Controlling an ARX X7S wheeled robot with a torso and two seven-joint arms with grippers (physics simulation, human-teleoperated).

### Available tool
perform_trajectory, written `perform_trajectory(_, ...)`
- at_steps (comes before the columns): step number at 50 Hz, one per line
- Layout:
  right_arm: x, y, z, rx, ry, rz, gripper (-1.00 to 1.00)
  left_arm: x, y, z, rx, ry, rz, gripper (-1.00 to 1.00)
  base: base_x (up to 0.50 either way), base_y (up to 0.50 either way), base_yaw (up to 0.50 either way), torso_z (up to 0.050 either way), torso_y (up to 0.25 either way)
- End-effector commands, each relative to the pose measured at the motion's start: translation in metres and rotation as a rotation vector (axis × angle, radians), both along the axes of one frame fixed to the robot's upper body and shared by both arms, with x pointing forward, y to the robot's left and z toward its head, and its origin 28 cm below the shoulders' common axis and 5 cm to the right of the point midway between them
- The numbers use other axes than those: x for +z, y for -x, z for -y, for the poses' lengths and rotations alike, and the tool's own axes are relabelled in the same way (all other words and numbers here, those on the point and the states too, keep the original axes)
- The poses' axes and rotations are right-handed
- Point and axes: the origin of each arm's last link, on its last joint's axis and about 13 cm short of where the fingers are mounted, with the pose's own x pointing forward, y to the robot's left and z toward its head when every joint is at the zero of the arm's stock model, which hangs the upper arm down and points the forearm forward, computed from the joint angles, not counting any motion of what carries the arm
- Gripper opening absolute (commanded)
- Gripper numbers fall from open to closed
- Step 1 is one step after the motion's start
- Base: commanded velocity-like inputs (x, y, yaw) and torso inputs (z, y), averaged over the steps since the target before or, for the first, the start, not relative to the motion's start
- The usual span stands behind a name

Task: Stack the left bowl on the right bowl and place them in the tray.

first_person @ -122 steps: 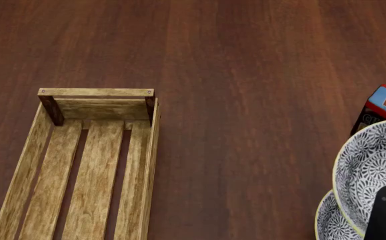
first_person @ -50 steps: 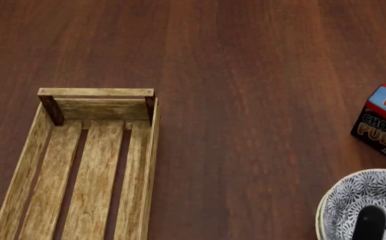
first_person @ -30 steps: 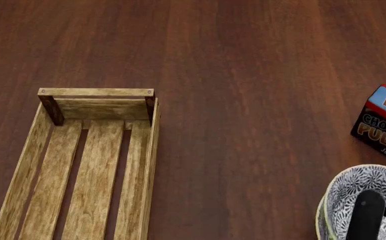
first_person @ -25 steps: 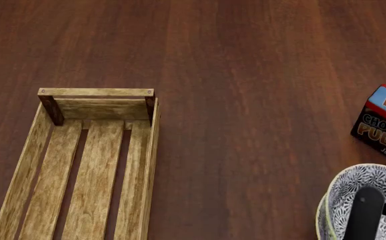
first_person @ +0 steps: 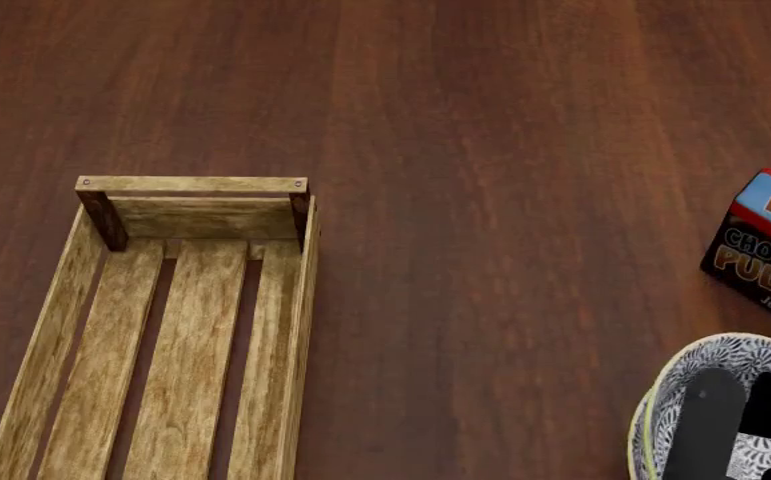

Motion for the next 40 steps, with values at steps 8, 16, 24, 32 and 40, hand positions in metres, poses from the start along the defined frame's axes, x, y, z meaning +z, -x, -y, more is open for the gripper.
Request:
perform_trajectory(8, -0.033, -0.003, -0.005, 0.0, -0.059, -0.061, 1.0, -0.001, 0.0, 0.0, 0.003, -0.001, -0.007, 1.0, 0.0, 0.0, 0.0, 0.0, 0.0)
perform_trajectory(16, -0.049, -0.006, 0.001, -0.018, -0.047, -0.09, 1.0, -0.001, -0.001, 0.0, 0.006, -0.002, -0.012, 1.0, 0.0, 0.0, 0.0, 0.0, 0.0)
perform_trajectory(24, -0.061, -0.007, 0.008, -0.045, -0.005, -0.103, 1.0, -0.002, -0.001, 0.001, 0.006, -0.003, -0.016, 1.0, 0.0, 0.0, 0.0, 0.0, 0.0)
perform_trajectory(32, -0.068, -0.008, 0.012, -0.074, 0.025, -0.11, 1.0, -0.001, -0.002, 0.001, 0.006, -0.005, -0.016, 1.0, 0.0, 0.0, 0.0, 0.0, 0.0)
perform_trajectory(40, -0.076, -0.008, 0.014, -0.089, 0.045, -0.124, 1.0, -0.001, -0.001, 0.0, 0.011, -0.005, -0.014, 1.0, 0.0, 0.0, 0.0, 0.0, 0.0)
